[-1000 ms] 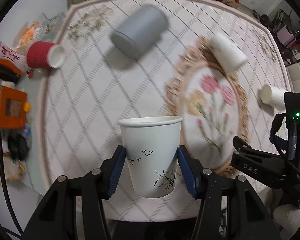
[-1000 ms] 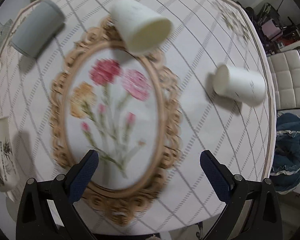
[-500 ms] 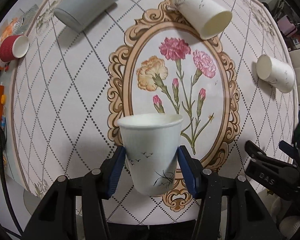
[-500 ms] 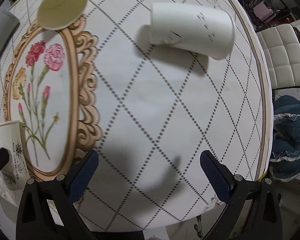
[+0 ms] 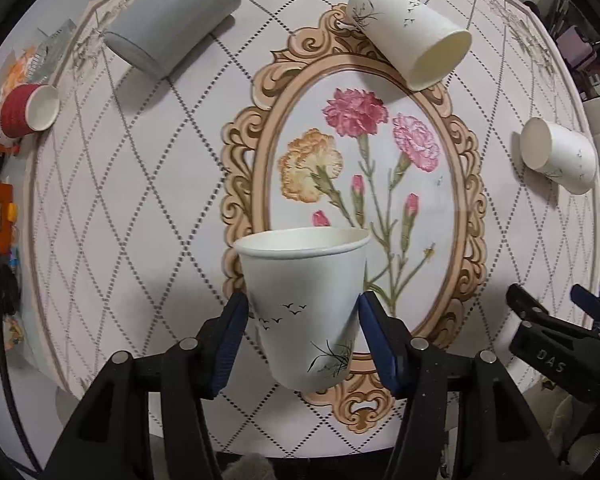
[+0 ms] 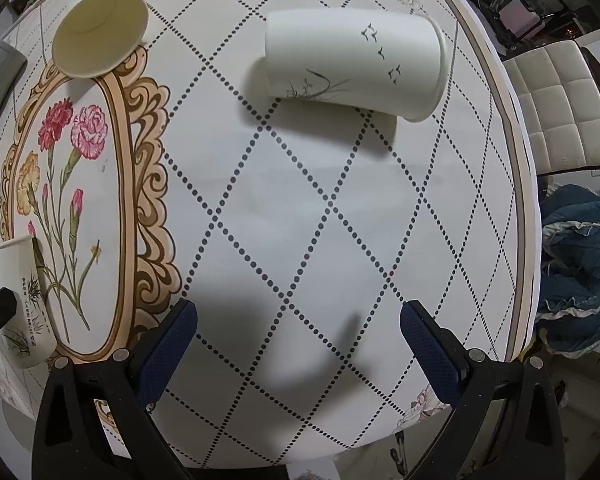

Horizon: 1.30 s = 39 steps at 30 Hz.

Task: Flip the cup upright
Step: 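Grasp the paper cup with the right tool while the left tool releases it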

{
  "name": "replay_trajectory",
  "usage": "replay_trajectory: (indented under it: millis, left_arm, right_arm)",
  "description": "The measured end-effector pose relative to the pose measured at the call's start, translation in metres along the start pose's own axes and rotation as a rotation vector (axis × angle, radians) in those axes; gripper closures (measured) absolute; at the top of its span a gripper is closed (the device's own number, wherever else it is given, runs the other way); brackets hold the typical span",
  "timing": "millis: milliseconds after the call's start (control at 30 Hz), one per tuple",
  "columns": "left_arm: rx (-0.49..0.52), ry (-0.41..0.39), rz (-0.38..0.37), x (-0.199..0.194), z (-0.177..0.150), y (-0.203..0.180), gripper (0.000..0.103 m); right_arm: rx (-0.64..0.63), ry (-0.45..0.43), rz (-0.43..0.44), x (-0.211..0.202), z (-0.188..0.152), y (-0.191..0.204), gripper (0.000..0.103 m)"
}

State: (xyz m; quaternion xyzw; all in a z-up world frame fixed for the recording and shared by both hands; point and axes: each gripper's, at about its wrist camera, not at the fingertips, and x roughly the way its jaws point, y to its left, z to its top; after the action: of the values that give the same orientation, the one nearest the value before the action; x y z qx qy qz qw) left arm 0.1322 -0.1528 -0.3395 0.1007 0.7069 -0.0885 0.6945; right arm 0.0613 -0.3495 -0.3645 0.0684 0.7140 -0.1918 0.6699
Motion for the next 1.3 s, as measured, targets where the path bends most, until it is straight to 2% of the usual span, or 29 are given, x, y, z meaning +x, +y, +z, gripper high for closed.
replay_trajectory:
  millis: [33,100,200,233,333,400,600,667,767,900,1067,1300]
  left_arm:
    - [0.000,-0.006,0.001,-0.003,0.003,-0.001,0.041]
    - [-0.001,-0.026,-0.007,-0.011,0.004,0.004,0.020]
    - [-0.009,-0.073,-0.009,-0.031,0.004,0.015,0.004]
    - [-0.014,-0.097,0.008,-0.038,0.003,0.021,0.002]
    - [-0.053,-0.194,0.090,-0.061,0.003,0.052,0.001]
    - [-0.081,-0.230,0.131,-0.066,0.000,0.076,0.001]
    - [-0.144,-0.277,0.215,-0.066,-0.018,0.136,0.001]
    - [-0.163,-0.254,0.234,-0.059,-0.019,0.147,0.001]
    - [-0.182,-0.203,0.247,-0.042,-0.026,0.162,0.001]
    - [-0.199,-0.145,0.229,-0.023,-0.034,0.172,0.001]
    - [-0.213,-0.102,0.205,-0.010,-0.045,0.179,0.001]
    - [-0.221,-0.066,0.179,-0.003,-0.049,0.187,0.001]
  right_arm:
    - [0.001,-0.002,0.000,-0.002,0.001,0.001,0.001]
    - [0.002,-0.006,-0.001,-0.006,0.001,0.004,0.001]
    - [0.010,-0.012,0.004,-0.013,0.000,0.006,0.001]
    - [0.013,-0.015,0.008,-0.016,0.000,0.007,0.001]
    - [0.011,-0.036,0.003,-0.028,0.000,0.010,0.001]
    - [-0.001,-0.054,-0.004,-0.039,-0.001,0.017,0.001]
    - [-0.007,-0.077,0.079,-0.071,-0.006,0.047,0.001]
    - [-0.020,-0.071,0.130,-0.082,-0.004,0.068,0.001]
    - [-0.053,-0.054,0.182,-0.087,-0.007,0.095,0.010]
    - [-0.097,-0.032,0.223,-0.085,-0.006,0.123,0.015]
    - [-0.138,-0.013,0.234,-0.082,-0.005,0.159,0.017]
    - [-0.167,0.006,0.218,-0.071,0.007,0.191,0.023]
